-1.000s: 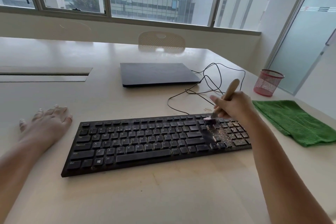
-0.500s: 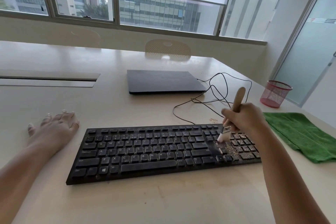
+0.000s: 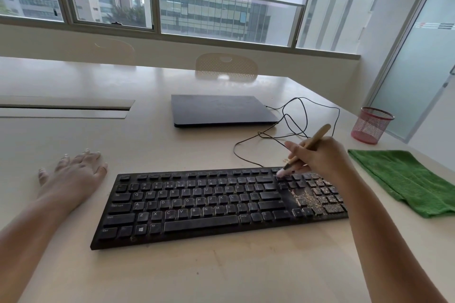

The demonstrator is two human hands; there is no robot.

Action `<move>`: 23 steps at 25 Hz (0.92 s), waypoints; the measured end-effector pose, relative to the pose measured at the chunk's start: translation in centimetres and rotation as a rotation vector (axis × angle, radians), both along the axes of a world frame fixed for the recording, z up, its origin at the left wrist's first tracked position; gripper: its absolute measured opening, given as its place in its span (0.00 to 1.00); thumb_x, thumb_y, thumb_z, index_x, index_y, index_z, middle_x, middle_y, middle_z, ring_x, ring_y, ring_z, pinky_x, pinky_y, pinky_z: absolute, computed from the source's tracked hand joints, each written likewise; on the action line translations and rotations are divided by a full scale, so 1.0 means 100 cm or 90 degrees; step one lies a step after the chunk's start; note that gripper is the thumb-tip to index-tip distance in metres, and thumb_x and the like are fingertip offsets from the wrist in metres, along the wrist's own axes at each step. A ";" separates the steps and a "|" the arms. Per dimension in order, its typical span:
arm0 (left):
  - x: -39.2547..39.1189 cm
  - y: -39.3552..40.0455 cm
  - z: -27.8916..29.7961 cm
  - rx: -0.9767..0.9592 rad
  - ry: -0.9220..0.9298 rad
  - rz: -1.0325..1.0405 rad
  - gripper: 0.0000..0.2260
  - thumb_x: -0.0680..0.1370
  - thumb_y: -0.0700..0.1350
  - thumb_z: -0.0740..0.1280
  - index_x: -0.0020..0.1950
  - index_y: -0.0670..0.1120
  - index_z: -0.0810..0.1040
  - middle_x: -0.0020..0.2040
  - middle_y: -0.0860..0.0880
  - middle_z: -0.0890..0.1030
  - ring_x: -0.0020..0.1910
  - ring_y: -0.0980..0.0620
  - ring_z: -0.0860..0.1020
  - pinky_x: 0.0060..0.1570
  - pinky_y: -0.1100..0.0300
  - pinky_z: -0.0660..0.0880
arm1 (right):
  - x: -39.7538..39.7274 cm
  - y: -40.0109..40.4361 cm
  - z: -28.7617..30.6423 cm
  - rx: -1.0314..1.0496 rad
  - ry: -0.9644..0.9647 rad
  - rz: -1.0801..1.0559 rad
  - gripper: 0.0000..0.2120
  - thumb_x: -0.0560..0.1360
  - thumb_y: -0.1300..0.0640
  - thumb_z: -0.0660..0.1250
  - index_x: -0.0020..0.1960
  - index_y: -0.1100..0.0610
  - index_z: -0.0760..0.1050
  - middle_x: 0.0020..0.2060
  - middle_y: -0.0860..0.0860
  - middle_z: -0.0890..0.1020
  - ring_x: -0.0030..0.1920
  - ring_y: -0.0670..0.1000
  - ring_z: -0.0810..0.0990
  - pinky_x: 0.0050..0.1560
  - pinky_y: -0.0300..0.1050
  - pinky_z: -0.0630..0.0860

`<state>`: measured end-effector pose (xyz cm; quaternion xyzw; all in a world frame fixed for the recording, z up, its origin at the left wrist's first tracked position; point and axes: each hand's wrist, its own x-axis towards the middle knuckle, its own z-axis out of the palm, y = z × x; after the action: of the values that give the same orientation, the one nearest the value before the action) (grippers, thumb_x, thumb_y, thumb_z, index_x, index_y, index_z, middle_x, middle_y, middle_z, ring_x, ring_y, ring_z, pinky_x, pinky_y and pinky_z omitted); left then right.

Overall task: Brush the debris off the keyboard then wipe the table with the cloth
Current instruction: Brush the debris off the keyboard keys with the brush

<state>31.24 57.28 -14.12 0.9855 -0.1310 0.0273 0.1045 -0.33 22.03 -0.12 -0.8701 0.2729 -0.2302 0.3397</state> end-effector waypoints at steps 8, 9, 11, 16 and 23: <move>-0.001 -0.003 0.001 0.004 -0.004 0.005 0.25 0.80 0.59 0.48 0.76 0.54 0.54 0.77 0.53 0.53 0.76 0.44 0.51 0.73 0.41 0.50 | 0.004 0.002 -0.004 -0.045 -0.025 0.003 0.15 0.75 0.50 0.67 0.35 0.60 0.80 0.18 0.44 0.77 0.21 0.38 0.77 0.25 0.29 0.74; 0.004 0.000 -0.003 0.006 -0.007 -0.004 0.25 0.80 0.60 0.48 0.76 0.54 0.55 0.77 0.53 0.54 0.76 0.44 0.52 0.73 0.41 0.50 | 0.007 0.005 -0.005 -0.034 -0.040 0.023 0.15 0.74 0.49 0.67 0.36 0.60 0.80 0.19 0.43 0.78 0.23 0.38 0.78 0.27 0.30 0.75; 0.021 0.007 -0.013 0.021 -0.013 -0.020 0.27 0.79 0.62 0.47 0.76 0.54 0.56 0.77 0.52 0.56 0.76 0.46 0.54 0.73 0.41 0.52 | 0.009 0.005 -0.010 -0.014 -0.016 0.022 0.15 0.74 0.50 0.68 0.35 0.59 0.80 0.20 0.44 0.79 0.23 0.40 0.78 0.26 0.31 0.75; 0.035 0.010 -0.024 0.031 -0.024 -0.024 0.28 0.77 0.64 0.44 0.76 0.54 0.55 0.77 0.52 0.56 0.76 0.49 0.54 0.72 0.41 0.52 | 0.011 0.005 -0.012 -0.125 -0.052 -0.002 0.15 0.75 0.49 0.67 0.34 0.56 0.79 0.20 0.43 0.78 0.23 0.38 0.78 0.28 0.28 0.74; 0.032 0.008 -0.021 0.025 -0.026 -0.031 0.27 0.78 0.63 0.46 0.75 0.54 0.56 0.77 0.52 0.56 0.76 0.48 0.55 0.72 0.41 0.52 | 0.012 0.008 -0.014 -0.105 -0.018 0.045 0.18 0.75 0.46 0.65 0.33 0.58 0.79 0.18 0.43 0.77 0.20 0.40 0.76 0.24 0.28 0.70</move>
<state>34.41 58.07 -16.19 0.9831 -0.1576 0.0423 0.0830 0.86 22.81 -1.55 -0.9009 0.2177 -0.2519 0.2786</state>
